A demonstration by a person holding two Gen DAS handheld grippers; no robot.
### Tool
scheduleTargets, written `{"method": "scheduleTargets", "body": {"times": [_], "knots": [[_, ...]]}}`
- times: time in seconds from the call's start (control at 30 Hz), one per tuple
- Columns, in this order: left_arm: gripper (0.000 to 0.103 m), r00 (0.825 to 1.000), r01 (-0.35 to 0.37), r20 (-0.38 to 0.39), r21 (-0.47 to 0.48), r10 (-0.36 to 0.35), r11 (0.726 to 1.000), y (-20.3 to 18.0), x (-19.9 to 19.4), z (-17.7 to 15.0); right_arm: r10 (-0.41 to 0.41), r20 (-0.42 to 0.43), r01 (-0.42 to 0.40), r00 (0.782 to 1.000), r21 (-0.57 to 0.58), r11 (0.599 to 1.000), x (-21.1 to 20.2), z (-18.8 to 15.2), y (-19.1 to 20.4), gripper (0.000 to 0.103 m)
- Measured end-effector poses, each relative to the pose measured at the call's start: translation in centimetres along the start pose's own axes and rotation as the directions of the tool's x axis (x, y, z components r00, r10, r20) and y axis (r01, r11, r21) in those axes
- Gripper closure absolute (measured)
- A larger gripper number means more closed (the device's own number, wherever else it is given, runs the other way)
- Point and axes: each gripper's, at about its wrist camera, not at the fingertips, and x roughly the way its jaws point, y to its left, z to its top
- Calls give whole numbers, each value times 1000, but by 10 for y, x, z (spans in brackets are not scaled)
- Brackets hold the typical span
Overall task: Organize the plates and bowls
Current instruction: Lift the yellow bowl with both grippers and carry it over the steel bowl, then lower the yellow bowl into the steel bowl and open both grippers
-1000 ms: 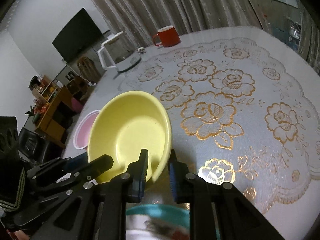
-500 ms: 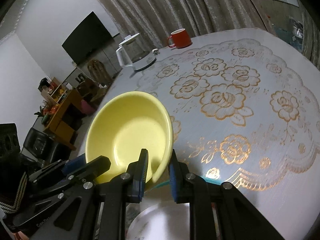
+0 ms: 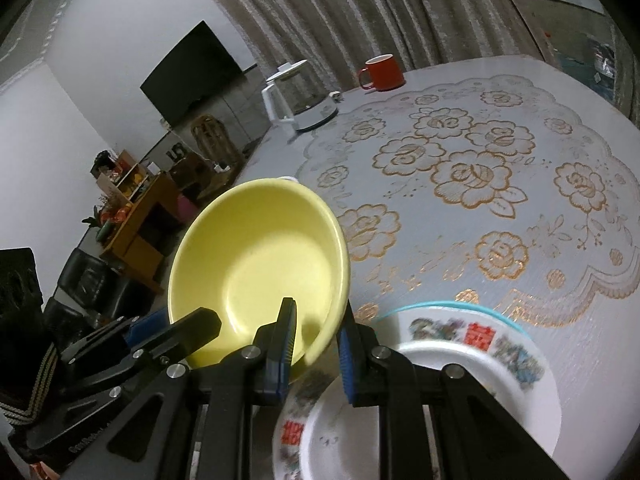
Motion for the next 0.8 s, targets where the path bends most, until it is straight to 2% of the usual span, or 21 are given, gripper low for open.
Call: {"method": "scheduleTargets", "body": {"times": [0.37,0.8], "knots": [[73,1000,-14,17,-33,15,999,18,-19,-21,31,-3,-31,1000,-20,999,-1,-16,23,84],[72,999,-44,1,-84,44,996,50,-40,-50,62,-65,-66,996,-61,996,14,-36,55,84]]}}
